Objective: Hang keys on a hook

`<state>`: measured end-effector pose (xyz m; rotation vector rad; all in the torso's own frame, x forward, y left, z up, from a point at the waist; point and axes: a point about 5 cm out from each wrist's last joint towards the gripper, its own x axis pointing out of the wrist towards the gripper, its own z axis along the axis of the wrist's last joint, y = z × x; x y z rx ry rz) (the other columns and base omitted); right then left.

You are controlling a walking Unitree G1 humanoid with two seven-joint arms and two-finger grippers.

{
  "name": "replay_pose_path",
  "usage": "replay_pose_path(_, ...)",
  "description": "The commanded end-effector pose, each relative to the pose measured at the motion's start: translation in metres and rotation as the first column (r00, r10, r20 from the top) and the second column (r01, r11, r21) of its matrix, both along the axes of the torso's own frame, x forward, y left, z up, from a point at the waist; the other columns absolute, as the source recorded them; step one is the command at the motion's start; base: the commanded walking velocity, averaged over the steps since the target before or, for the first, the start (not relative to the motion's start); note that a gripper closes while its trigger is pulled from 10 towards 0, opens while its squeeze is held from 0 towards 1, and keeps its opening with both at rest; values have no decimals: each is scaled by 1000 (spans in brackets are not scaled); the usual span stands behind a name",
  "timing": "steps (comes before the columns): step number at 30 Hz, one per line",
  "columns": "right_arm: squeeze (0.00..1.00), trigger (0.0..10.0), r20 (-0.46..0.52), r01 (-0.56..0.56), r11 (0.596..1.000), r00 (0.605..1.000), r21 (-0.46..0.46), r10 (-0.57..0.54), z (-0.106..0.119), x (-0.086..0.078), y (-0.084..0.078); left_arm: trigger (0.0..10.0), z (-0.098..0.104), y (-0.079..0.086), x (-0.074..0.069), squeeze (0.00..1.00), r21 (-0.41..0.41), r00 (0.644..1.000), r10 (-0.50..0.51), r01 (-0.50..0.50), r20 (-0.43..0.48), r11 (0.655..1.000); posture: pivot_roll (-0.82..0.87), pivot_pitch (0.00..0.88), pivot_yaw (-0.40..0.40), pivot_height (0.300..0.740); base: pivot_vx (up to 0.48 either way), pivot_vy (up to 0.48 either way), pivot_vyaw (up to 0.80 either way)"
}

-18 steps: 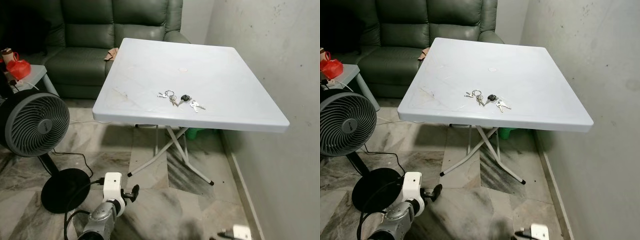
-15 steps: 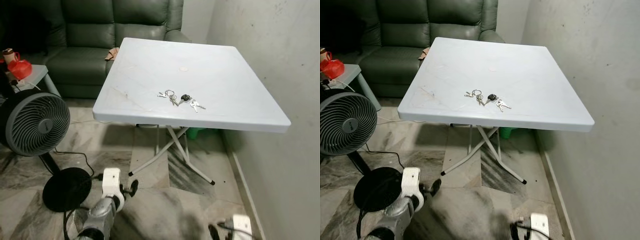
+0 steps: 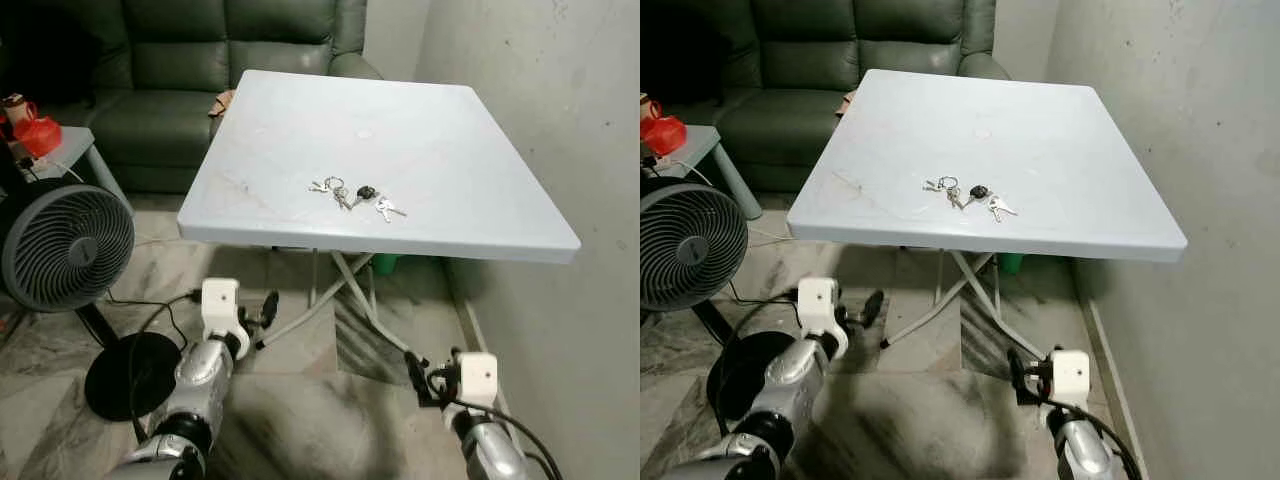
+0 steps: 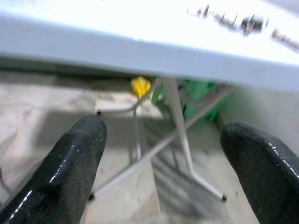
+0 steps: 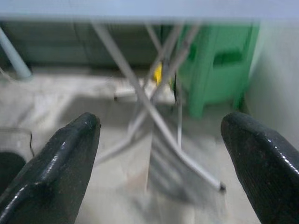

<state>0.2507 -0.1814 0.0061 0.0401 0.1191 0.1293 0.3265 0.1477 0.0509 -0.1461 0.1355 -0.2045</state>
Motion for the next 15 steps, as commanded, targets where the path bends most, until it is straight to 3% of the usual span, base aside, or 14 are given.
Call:
replay_pose_path(1, 0, 10000, 60, -6, 1000, 998, 1, 6, 10, 3, 2, 10000, 13, 3, 6, 0, -12, 998, 5, -4, 64, 1000, -57, 0, -15, 740, 0, 0, 0)
replay_pose_path(2, 0, 10000, 115, -12, 1000, 993, 4, 12, 22, 6, 4, 10000, 24, 3, 9, 0, 7, 992, 9, -9, 122, 1000, -57, 0, -15, 740, 0, 0, 0)
replay_pose_path(7, 0, 10000, 218, -23, 1000, 976, 16, 19, 46, 9, 9, 10000, 45, 3, 11, 0, -17, 976, 3, 1, 217, 1000, -57, 0, -12, 740, 0, 0, 0)
replay_pose_path(15, 0, 10000, 294, -51, 999, 955, 17, 44, 73, 4, 18, 10000, 57, -3, 3, 0, -74, 963, -69, 91, 262, 993, -56, 0, -9, 740, 0, 0, 0)
